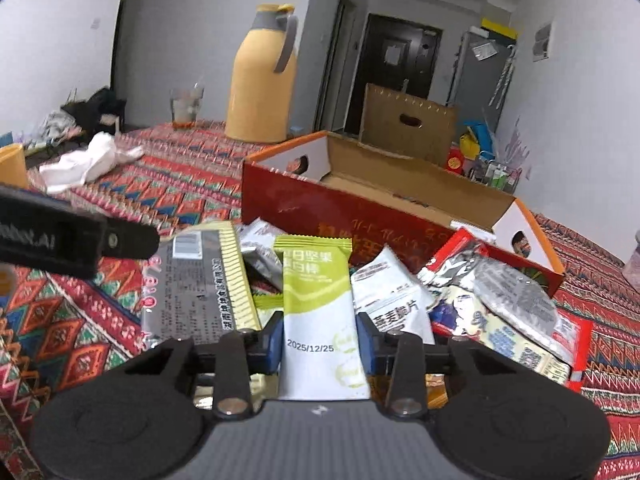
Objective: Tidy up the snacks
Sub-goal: 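Return to the pile and grasp a green-and-white bar with the right tool, then grasp the large striped packet with the left tool while the right tool holds the green bar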
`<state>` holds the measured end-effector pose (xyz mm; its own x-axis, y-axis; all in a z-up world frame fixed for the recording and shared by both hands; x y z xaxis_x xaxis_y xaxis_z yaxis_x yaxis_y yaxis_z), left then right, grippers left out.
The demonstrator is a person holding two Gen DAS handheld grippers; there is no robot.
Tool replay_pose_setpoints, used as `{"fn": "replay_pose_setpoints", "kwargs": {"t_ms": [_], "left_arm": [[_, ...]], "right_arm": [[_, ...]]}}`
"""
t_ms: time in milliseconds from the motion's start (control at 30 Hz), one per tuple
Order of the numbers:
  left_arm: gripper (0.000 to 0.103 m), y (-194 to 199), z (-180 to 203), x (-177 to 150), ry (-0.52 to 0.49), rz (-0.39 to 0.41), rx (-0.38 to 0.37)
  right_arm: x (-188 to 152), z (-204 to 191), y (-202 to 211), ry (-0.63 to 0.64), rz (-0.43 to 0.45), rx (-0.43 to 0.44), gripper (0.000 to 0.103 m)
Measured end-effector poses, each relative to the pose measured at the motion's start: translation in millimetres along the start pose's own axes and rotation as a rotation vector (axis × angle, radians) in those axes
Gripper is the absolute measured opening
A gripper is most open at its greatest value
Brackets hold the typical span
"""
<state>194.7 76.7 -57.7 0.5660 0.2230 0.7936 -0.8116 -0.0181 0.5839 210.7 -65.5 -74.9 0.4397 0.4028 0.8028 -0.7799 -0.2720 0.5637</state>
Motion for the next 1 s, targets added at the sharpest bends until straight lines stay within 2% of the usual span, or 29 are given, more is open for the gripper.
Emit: {"fn": "replay_pose_setpoints", "kwargs": {"t_ms": [333,533,733,1000], "left_arm": [[0.103,-18.1,27.6,-10.4,0.012,-0.078,0.016],[0.103,-40.2,44.9,-10.1,0.020,-0.107,0.117],[0.103,-56.3,54.5,-16.6,-0.038,-0.119,0.225],[0.103,-40.7,43.2,-24.7,-0.132,-0.113,0.208]], "right_arm": [[4.8,40.6,43.9,-0.102,0.120,-0.049,0.036],[-10.3,79.6,54.3,-0.171,0.130,-0.105,0.036],[-27.7,111.1,58.5,-0.237,0.136,-0.135,0.036],[-41.7,123.6,60.9,-0.278,0.139,-0.126,0.036]]}}
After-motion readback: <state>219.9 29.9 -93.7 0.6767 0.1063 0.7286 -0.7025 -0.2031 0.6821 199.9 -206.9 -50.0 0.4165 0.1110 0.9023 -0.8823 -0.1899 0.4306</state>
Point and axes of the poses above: each gripper's, at about its wrist camera, not at the fingertips, and y roughly against the way its jaws point, z to its right, x to its top, the point moved 10 cm from there along -y, roughly the way its jaws point, and after that the axes turned 5 degrees about y, right-handed, at the moved point
